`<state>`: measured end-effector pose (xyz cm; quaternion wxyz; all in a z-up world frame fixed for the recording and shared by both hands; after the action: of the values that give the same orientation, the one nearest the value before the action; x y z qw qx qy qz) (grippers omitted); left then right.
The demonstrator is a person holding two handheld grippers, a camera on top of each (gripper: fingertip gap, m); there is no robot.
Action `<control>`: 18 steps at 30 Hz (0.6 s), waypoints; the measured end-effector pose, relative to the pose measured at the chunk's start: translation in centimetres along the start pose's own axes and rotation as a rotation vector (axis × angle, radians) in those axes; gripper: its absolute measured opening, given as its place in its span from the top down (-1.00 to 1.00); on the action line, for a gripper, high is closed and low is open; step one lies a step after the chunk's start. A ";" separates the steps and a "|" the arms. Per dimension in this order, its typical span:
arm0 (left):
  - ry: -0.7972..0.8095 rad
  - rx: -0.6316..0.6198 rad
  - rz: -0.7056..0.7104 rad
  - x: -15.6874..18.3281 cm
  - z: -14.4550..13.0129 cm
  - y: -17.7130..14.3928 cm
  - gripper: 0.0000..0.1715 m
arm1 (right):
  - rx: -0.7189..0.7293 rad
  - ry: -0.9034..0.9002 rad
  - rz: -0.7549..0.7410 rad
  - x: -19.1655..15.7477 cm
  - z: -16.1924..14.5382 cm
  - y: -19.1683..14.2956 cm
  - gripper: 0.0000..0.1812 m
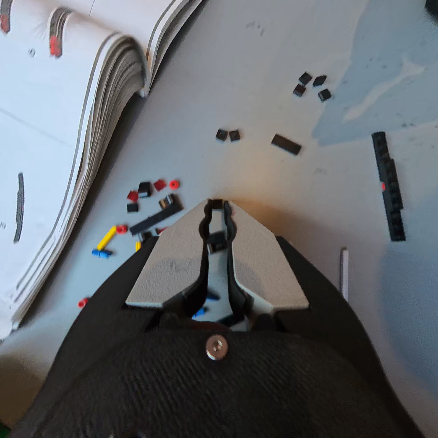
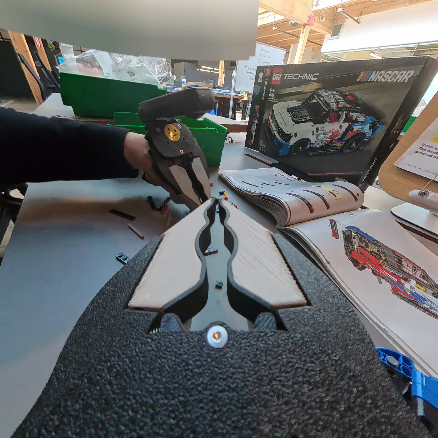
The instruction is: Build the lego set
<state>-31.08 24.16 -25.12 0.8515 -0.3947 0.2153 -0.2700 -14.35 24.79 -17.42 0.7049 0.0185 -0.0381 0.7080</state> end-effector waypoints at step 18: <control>-0.295 0.481 0.301 -0.5 -0.2 -7.0 0.63 | -0.016 -0.047 -0.011 -0.1 -0.1 0.5 1.00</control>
<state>-33.58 20.53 -19.65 0.9728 -0.1806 0.0756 -0.1239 -14.87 24.68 -17.57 0.7078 0.0299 -0.0602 0.7032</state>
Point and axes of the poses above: each gripper's, where its closed fingertips meet, y out along the fingers, z out of its top, x = y × z across the jaws, the point moved 4 cm from there along -y, back along the fingers, and after that the axes turned 7 degrees about z, right-handed, at the moved point
